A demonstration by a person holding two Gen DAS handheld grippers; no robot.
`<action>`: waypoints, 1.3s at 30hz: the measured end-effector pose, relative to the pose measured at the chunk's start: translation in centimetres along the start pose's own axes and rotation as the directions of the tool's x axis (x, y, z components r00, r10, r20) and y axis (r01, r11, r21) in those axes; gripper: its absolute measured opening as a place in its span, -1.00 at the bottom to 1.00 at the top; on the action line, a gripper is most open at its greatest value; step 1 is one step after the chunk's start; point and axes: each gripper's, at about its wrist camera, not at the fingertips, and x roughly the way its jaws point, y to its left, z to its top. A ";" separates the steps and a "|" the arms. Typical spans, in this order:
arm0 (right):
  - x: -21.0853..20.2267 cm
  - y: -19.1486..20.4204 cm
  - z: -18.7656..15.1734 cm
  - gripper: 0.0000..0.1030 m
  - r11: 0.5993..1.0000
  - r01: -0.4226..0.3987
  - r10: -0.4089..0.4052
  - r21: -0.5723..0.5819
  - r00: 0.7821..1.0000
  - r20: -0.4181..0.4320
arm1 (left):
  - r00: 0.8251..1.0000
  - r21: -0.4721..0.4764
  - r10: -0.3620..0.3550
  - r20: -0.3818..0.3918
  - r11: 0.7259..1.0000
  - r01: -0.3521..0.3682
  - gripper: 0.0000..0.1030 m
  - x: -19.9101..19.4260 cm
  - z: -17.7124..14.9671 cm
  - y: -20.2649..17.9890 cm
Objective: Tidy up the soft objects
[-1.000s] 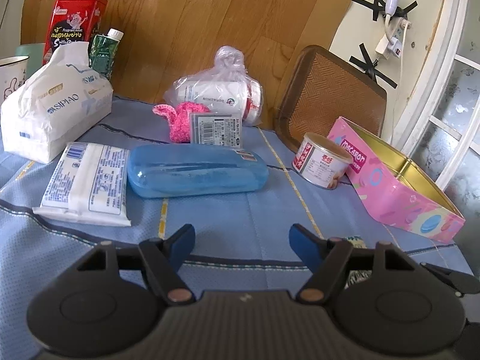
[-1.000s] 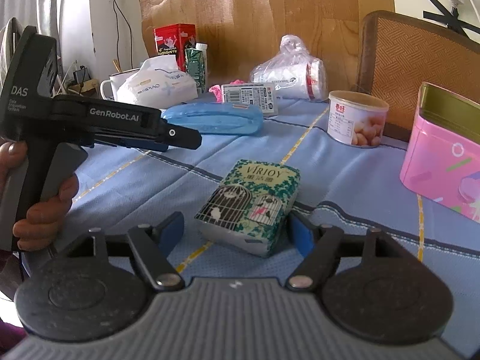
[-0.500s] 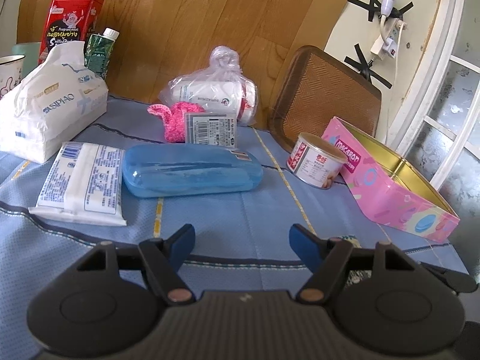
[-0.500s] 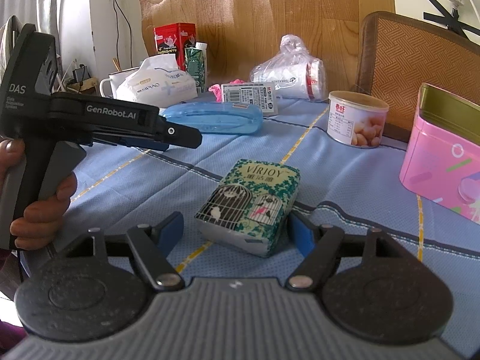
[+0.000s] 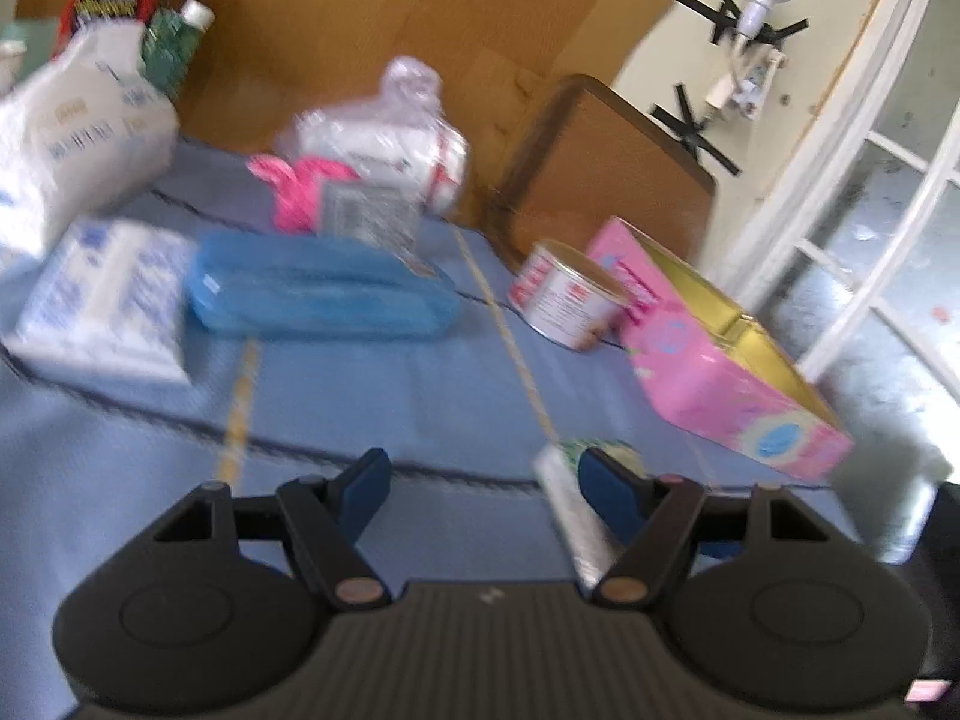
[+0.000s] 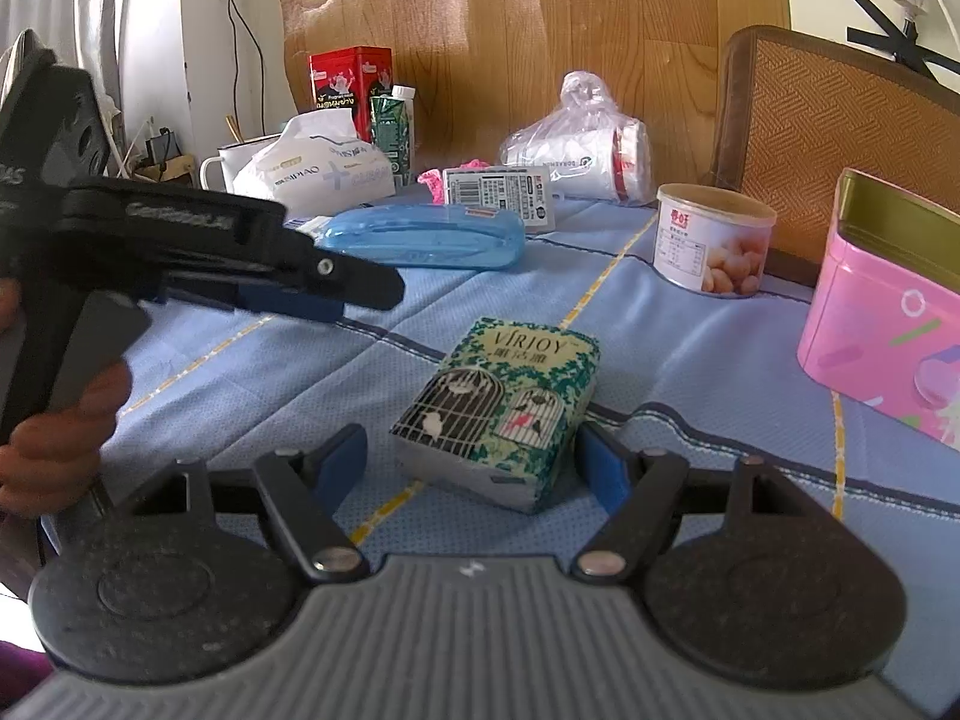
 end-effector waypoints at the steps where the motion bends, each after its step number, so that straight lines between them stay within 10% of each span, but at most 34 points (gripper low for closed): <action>1: 0.0 0.1 0.0 0.52 1.000 0.000 0.000 0.000 1.000 0.001 | 1.000 0.002 -0.017 -0.013 1.000 0.017 0.34 0.1 -0.2 -0.4; 13: -2.4 0.2 -0.4 0.18 0.997 0.081 -0.079 -0.003 0.984 0.157 | 0.989 0.144 -0.110 -0.097 0.982 0.123 -0.07 3.2 0.9 -7.3; 22: -7.5 -6.6 2.7 0.19 0.947 0.296 -0.322 0.125 0.886 0.335 | 0.974 0.292 -0.220 -0.059 0.929 0.227 0.02 8.6 6.4 -16.5; 31: -4.4 -17.0 3.8 0.64 0.774 0.563 -0.620 0.289 0.766 0.169 | 0.988 0.251 -0.152 -0.027 0.956 0.154 0.07 9.6 5.7 -15.2; 39: -6.4 -13.1 3.8 0.63 0.869 0.358 -0.461 0.340 0.835 0.299 | 0.996 0.071 0.072 0.059 0.995 -0.076 0.15 1.1 2.9 -1.8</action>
